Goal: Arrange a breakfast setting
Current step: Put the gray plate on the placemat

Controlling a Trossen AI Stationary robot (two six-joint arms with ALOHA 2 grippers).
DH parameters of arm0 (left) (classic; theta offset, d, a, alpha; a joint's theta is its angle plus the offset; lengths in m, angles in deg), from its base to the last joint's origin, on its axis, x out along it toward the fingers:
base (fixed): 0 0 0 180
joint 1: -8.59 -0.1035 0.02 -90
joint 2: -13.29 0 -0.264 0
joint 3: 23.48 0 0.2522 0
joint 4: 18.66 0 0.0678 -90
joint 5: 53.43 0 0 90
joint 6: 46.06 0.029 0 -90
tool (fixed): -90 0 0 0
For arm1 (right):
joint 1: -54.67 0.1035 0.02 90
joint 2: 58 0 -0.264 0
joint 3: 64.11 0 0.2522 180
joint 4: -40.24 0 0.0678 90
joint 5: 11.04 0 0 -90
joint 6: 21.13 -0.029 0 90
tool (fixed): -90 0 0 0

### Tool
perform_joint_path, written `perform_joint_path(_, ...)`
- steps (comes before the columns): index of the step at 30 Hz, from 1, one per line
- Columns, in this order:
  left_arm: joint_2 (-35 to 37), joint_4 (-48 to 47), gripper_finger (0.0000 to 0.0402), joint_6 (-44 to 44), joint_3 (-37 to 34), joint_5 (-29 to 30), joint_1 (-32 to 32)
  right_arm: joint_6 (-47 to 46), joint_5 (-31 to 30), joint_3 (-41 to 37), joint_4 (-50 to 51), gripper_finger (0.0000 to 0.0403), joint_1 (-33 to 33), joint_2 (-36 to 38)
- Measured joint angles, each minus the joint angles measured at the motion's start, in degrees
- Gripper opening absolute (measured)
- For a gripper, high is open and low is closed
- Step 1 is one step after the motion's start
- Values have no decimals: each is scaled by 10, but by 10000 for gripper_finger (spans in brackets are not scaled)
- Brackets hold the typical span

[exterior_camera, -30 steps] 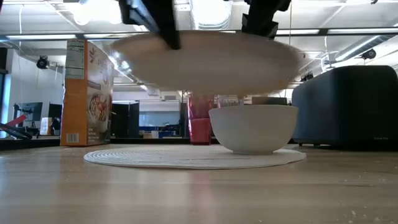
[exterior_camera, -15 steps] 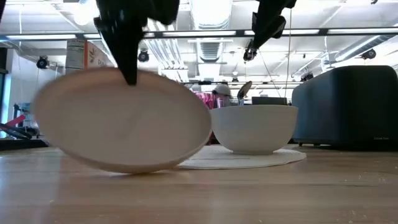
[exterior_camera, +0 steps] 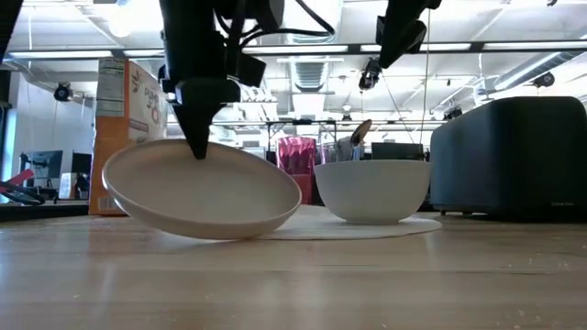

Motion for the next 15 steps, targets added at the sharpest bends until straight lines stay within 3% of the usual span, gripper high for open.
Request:
perform_joint_path(8, 67, 32, 0, 14, -1, -12, 4, 1, 0, 0, 3, 180, 0, 0)
perform_joint_path(15, 114, 40, 0, 13, -6, 47, -24, 7, 0, 0, 5, 180, -1, 0)
